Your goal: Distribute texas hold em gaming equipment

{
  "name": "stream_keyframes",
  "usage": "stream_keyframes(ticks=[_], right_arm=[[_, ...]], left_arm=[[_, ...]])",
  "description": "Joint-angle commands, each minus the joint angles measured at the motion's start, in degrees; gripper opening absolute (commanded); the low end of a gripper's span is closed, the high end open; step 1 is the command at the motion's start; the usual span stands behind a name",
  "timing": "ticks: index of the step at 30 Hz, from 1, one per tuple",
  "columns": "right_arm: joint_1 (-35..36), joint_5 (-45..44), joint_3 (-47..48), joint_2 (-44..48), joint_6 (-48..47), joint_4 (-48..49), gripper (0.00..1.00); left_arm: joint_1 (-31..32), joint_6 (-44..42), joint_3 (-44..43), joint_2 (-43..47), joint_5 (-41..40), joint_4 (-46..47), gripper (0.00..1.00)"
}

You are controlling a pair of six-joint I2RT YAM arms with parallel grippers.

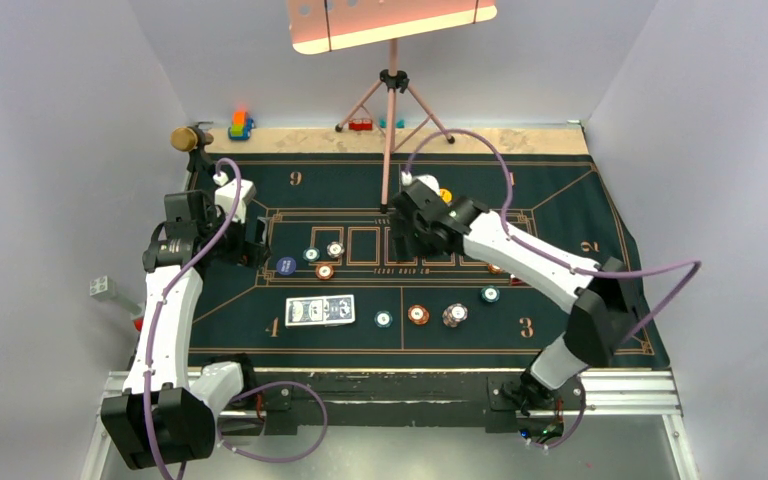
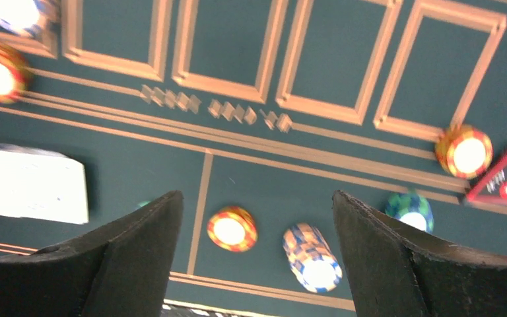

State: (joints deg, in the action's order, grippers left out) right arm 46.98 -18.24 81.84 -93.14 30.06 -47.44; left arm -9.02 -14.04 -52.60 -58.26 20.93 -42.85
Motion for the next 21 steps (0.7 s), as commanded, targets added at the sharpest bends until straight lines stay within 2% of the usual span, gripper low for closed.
stream_keyframes(ticks=[1, 9, 21], right_arm=[[-0.3, -1.5, -11.8, 6.8, 5.9, -0.9, 0.88], [-0.5, 0.5, -23.5, 15.5, 10.6, -0.2, 0.93], [-0.3, 5.1, -32.2, 14.8, 11.9, 6.0, 0.86]], left_arm=[[-0.6, 0.0, 0.4, 0.9, 1.4, 1.5, 1.0], [-0.7, 0.1, 0.3, 0.8, 1.5, 1.4, 1.0], [-0.7, 0.0, 0.3, 0.6, 1.4, 1.3, 1.0]])
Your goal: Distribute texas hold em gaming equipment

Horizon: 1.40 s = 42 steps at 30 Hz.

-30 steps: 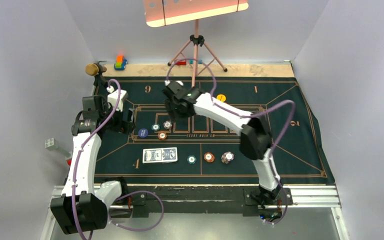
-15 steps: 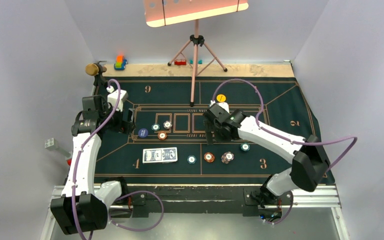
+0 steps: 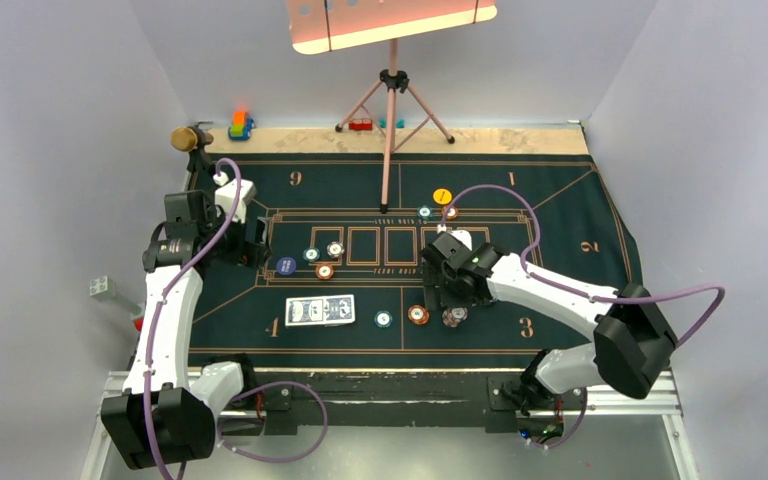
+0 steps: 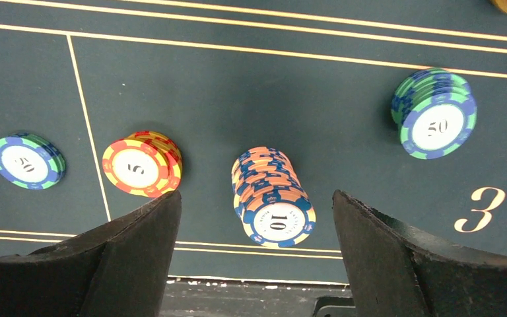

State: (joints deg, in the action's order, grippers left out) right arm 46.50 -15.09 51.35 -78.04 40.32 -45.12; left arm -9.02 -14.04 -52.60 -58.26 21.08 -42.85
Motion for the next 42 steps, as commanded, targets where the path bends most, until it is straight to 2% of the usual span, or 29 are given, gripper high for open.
stream_keyframes(ticks=[1, 11, 22, 28, 38, 40, 42], right_arm=[[0.3, 2.2, -2.0, -0.5, 1.8, 3.9, 0.86], [0.6, 3.0, -4.6, -1.2, 1.9, 5.1, 0.77], [0.6, 1.4, -5.4, -1.5, 2.0, 4.5, 0.57], [0.6, 0.5, -4.8, -1.1, 1.9, 3.8, 0.42], [0.6, -0.7, -5.0, -1.6, 1.4, 3.1, 0.4], [0.6, -0.8, -4.4, -1.2, 1.6, 2.5, 0.36], [0.6, -0.2, -3.4, -0.3, 1.9, 1.6, 0.28]], left_arm=[[-0.7, 0.0, 0.3, 0.6, 1.2, 1.3, 1.0], [-0.7, 0.0, 0.3, 0.4, 1.1, 1.4, 1.0], [-0.7, 0.0, 0.3, 0.4, 1.1, 1.4, 1.0], [-0.7, -0.1, 0.2, 0.4, 1.0, 1.3, 1.0], [-0.7, 0.0, 0.3, 0.4, 1.1, 1.3, 1.0], [-0.7, -0.1, 0.3, 0.4, 1.0, 1.3, 1.0], [-0.7, -0.1, 0.3, 0.4, 1.1, 1.3, 1.0]])
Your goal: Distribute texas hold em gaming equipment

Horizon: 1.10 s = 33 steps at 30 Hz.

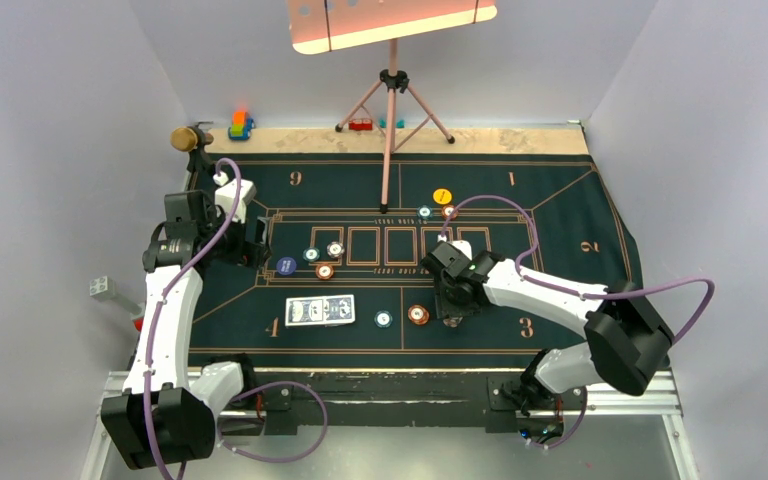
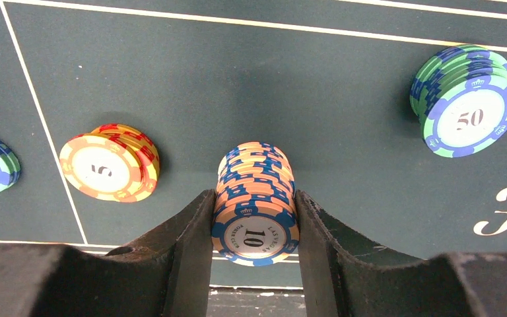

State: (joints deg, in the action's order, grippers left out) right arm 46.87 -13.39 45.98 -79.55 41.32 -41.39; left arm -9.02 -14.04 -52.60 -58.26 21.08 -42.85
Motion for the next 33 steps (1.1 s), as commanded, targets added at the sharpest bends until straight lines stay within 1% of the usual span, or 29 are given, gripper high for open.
stream_keyframes(ticks=[1, 6, 7, 11, 16, 19, 26, 30, 33], right_arm=[[0.2, -1.6, 2.5, 1.8, 0.8, -2.6, 0.23], [-0.2, -1.7, 5.5, 3.3, 0.1, -4.6, 0.01], [-0.6, -1.6, 5.9, 3.4, -0.2, -4.8, 0.0], [-2.1, -1.8, 8.3, 3.4, -1.6, -5.8, 0.0], [-7.8, -3.7, 13.0, 2.8, -4.9, -6.8, 0.0], [-12.1, -4.9, 17.5, 0.7, -7.3, -6.0, 0.0], [-22.5, -5.6, 27.3, -8.4, -10.8, -1.6, 0.0], [-27.1, -5.9, 34.1, -17.0, -11.4, 0.1, 0.0], [-29.2, -5.4, 40.2, -23.8, -11.7, 0.8, 0.0]], left_arm=[[-0.7, -0.1, 0.2, 0.4, 1.0, 1.3, 1.0], [-0.7, -0.1, 0.2, 0.5, 1.0, 1.3, 1.0], [-0.7, 0.0, 0.2, 0.6, 1.1, 1.3, 1.0], [-0.7, -0.1, 0.2, 0.7, 0.9, 1.3, 1.0], [-0.7, -0.1, 0.2, 0.6, 0.9, 1.3, 1.0], [-0.7, -0.1, 0.3, 0.6, 1.0, 1.3, 1.0], [-0.7, -0.3, 0.3, 0.9, 1.2, 1.1, 1.0], [-0.7, -0.2, 0.2, 0.8, 1.3, 1.2, 1.0], [-0.7, -0.2, 0.2, 0.8, 1.4, 1.3, 1.0]])
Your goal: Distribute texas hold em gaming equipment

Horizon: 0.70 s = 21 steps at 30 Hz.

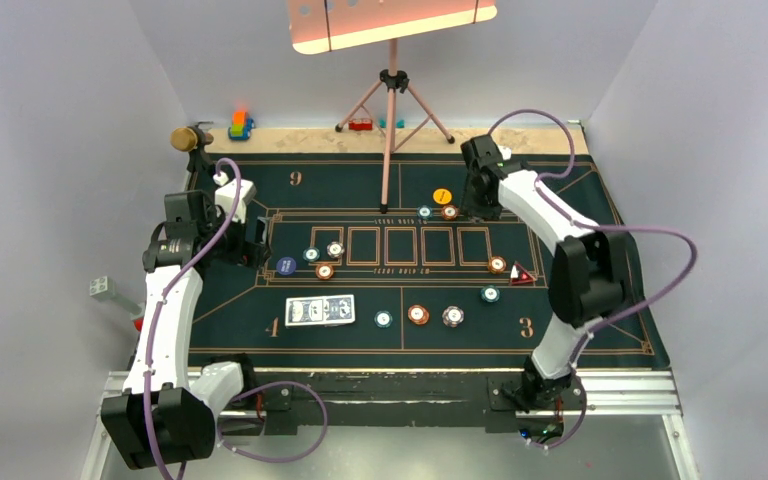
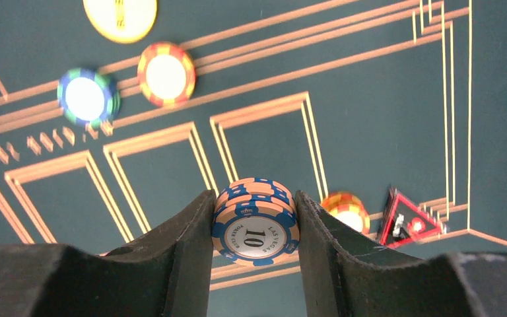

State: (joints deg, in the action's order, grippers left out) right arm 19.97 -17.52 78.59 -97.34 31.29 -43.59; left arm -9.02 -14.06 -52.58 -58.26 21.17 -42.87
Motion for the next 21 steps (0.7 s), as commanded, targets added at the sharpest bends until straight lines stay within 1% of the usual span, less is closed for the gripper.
stream_keyframes(ticks=[1, 5, 9, 16, 21], right_arm=[[-2.8, -1.3, 9.8, -8.3, -1.7, 2.9, 0.0], [-4.7, -0.8, 17.7, -17.0, -2.0, 2.8, 0.0], [-5.5, -1.3, 23.7, -23.0, -1.8, 1.8, 0.0], [-6.3, -0.7, 25.3, -26.9, -1.6, 4.1, 0.0], [-6.5, 1.7, 25.8, -28.5, -1.2, 4.4, 0.0]], left_arm=[[-0.7, -0.3, 0.2, 0.9, 1.2, 1.3, 1.0], [-0.6, -0.5, 0.4, 0.7, 1.3, 1.4, 1.0], [-0.7, -0.4, 0.3, 0.6, 1.5, 1.4, 1.0], [-0.7, -0.6, 0.5, 0.4, 1.5, 1.5, 1.0], [-0.7, -0.5, 0.5, 0.4, 1.4, 1.6, 1.0]])
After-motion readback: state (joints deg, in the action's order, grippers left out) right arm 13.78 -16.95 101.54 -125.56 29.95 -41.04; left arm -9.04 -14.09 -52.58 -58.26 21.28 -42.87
